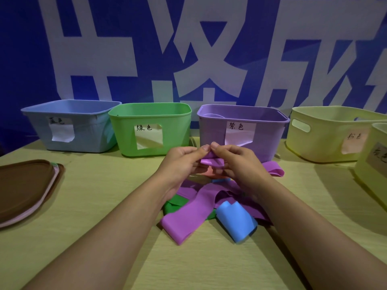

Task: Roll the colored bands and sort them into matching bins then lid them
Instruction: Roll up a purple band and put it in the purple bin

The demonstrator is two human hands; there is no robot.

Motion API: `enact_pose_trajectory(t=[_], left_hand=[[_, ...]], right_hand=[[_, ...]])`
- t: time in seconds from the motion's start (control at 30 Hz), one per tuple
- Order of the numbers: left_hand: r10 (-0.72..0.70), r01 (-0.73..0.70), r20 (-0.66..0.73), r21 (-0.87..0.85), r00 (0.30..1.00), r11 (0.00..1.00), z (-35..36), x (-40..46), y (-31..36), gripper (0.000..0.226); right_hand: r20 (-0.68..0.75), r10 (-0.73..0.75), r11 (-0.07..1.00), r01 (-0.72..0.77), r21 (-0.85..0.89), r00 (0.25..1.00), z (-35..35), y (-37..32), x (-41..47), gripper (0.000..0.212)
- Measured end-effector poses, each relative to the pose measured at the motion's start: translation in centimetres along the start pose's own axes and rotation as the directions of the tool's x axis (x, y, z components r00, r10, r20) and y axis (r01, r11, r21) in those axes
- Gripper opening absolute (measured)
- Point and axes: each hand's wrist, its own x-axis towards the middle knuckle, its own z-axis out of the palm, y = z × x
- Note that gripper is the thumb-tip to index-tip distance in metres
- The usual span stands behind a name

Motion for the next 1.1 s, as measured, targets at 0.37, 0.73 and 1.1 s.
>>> enact_pose_trajectory(t=[0.37,0.73,1.1], left_hand=[[0.04,-0.04,0.021,-0.033,0.999,0.999,0.05,0.07,-0.15,0.019],[0.077,-0.076,0.02,-0.029,0.997,0.997,0.19,-0.1,-0.14,0.025],[0.028,-0.018,0.032,-0.284,0.999,0.959,0.88,-0.28,0.32,0.025]], right_hand=[[-0.111,0.065,0.993,-0.075,-0.087,0.992,0.15,-0.96,-0.8,0.055],[-0.091,0.001,1.0,-0.001,0.001,0.996,0.11,-0.49,-0.26,0.044],[-0.032,-0.043,0.975,0.049,0.216,0.999,0.23,-0.79,-0.38,0.008]])
